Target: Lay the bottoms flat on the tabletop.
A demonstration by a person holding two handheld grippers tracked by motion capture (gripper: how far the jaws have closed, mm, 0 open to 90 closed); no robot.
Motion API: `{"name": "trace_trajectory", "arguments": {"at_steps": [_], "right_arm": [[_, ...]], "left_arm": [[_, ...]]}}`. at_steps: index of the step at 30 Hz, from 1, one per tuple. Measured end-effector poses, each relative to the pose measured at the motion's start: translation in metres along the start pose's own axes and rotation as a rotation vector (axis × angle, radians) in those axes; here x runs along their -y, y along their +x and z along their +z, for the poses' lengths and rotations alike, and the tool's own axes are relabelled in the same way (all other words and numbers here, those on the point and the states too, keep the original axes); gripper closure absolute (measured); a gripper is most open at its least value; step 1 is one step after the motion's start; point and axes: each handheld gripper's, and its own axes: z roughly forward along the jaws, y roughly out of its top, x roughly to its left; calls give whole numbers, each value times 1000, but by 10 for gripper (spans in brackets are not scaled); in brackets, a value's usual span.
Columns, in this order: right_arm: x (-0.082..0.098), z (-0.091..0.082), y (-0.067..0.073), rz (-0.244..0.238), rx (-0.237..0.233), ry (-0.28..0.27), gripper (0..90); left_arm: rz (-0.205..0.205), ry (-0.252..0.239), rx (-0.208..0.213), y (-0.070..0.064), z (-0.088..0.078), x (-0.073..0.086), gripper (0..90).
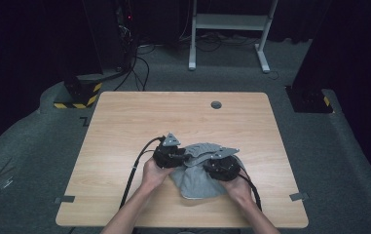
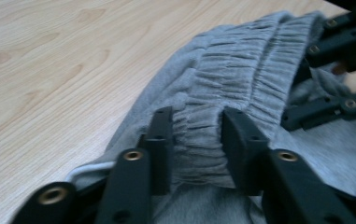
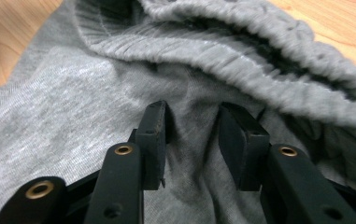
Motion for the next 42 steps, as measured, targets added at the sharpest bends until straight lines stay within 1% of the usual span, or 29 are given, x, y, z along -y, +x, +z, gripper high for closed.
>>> {"name": "trace_trajectory", "arguments": {"at_steps": [1,2,3,4,5,8,10,12,14,16,17,18,19,20,22,23,24,25,26,28,30,32,33,35,38,40,42], "right_arm": [[0,2,0,-5,-14,10,744],[1,3,0,-14,-19,23,806],[2,4,0,-24,-28,31,873],[4,4,0,-26,-34,32,884],[6,3,0,-25,-43,32,890],[10,-3,0,-40,-67,31,894],[12,-9,3,-70,-75,27,894],[14,-15,5,-99,-81,20,894],[17,-23,6,-117,-82,10,894],[19,-30,6,-131,-83,3,894],[21,-33,5,-139,-79,0,893],[22,-35,4,-141,-74,-2,893],[23,-38,3,-140,-69,-4,894],[25,-39,1,-142,-64,-5,893],[27,-40,-2,-141,-49,-3,894],[28,-40,-5,-136,-47,-3,893],[29,-39,-6,-125,-48,-3,891],[29,-38,-8,-115,-48,-5,885],[29,-38,-8,-111,-45,-7,876],[28,-39,-5,-109,-30,-26,792],[28,-43,-5,-95,-24,-52,728],[28,-50,-7,-74,-6,-86,702],[28,-53,-9,-51,-6,-106,699],[28,-57,-16,-13,-2,-133,699],[25,-57,-24,5,33,-127,708],[21,-55,-30,19,56,-121,708],[18,-49,-38,32,90,-105,706]], "left_arm": [[-15,-1,-1,2,0,-1,777],[-35,-3,-11,4,-1,-1,827],[-62,-8,-16,8,-2,-1,856],[-96,-15,-14,12,-4,-1,862],[-123,-22,-18,16,-7,-2,865],[-183,-41,-52,26,-14,-3,870],[-215,-50,-77,32,-18,-3,871],[-239,-43,-107,37,-21,-3,871],[-248,-33,-142,42,-25,-5,871],[-270,-21,-170,47,-29,-6,871],[-275,-10,-188,50,-30,-6,871],[-275,4,-214,52,-30,-5,870],[-283,18,-232,55,-29,-4,870],[-302,28,-241,57,-29,-2,870],[-325,48,-268,65,-29,4,869],[-345,56,-273,69,-28,7,868],[-358,64,-271,71,-27,11,864],[-356,70,-271,72,-25,13,855],[-346,63,-261,70,-25,15,836],[-331,47,-247,66,-26,16,719],[-314,20,-231,61,-31,16,601],[-286,-5,-237,56,-37,14,525],[-277,-18,-234,54,-41,13,496],[-259,-48,-231,49,-48,13,460],[-230,-63,-228,42,-56,15,447],[-230,-63,-217,38,-59,19,447],[-219,-44,-211,35,-58,24,447]]}}
